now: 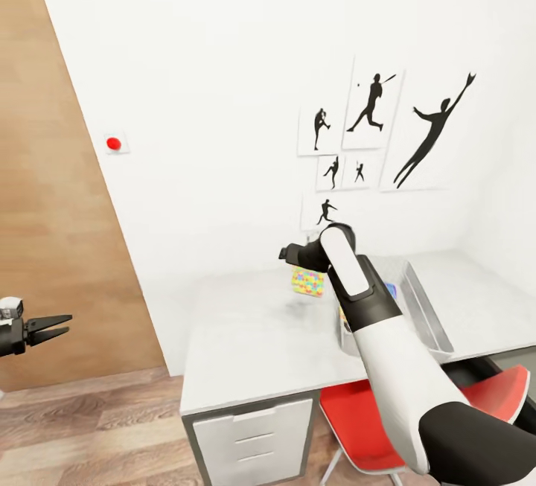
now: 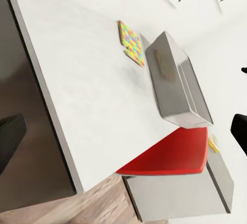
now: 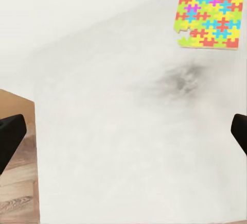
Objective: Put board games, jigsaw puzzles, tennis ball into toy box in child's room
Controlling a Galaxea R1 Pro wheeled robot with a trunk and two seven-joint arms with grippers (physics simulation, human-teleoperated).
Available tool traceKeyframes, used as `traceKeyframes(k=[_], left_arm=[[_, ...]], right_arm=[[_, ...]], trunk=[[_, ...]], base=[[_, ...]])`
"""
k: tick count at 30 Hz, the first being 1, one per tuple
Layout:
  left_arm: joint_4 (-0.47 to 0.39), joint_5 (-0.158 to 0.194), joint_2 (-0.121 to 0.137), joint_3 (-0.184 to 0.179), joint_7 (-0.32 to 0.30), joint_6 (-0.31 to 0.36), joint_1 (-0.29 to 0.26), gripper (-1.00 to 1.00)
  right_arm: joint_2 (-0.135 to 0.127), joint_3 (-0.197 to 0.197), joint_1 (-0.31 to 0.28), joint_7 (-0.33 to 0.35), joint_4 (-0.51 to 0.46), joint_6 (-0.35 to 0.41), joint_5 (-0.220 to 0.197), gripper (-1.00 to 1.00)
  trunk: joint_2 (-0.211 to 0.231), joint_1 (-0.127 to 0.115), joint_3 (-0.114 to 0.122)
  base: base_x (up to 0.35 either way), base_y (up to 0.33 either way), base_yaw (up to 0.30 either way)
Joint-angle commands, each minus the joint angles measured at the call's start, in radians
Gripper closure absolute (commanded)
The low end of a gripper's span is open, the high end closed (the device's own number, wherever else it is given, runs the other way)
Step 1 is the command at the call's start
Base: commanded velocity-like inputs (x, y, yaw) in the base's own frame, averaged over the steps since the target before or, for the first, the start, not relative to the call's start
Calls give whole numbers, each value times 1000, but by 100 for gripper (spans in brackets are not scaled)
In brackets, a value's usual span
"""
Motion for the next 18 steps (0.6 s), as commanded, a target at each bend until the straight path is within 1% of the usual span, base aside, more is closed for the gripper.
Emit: traceKeyframes(k=[1, 4, 8, 12, 18], left_arm=[[0, -9, 0, 6, -5, 10, -1, -100], [0, -8, 0, 6, -5, 11, -1, -100], [0, -9, -2, 6, -5, 14, -1, -100], [0, -9, -4, 6, -5, 13, -1, -100], [0, -9, -3, 6, -5, 13, -1, -100]], right_arm=[[0, 0, -2, -10, 4, 3, -9, -100], [0, 0, -2, -10, 13, 3, -9, -100], [0, 0, -2, -10, 17, 2, -8, -100], [0, 1, -1, -10, 11, 1, -7, -100], [0, 1, -1, -10, 12, -6, -6, -100]], trunk=[[-2, 1, -4], [-2, 1, -8], [-2, 1, -12], [-2, 1, -14], [-2, 1, -15]], base=[[55, 12, 191], [41, 24, 188], [125, 145, 132], [110, 53, 38], [20, 8, 6]])
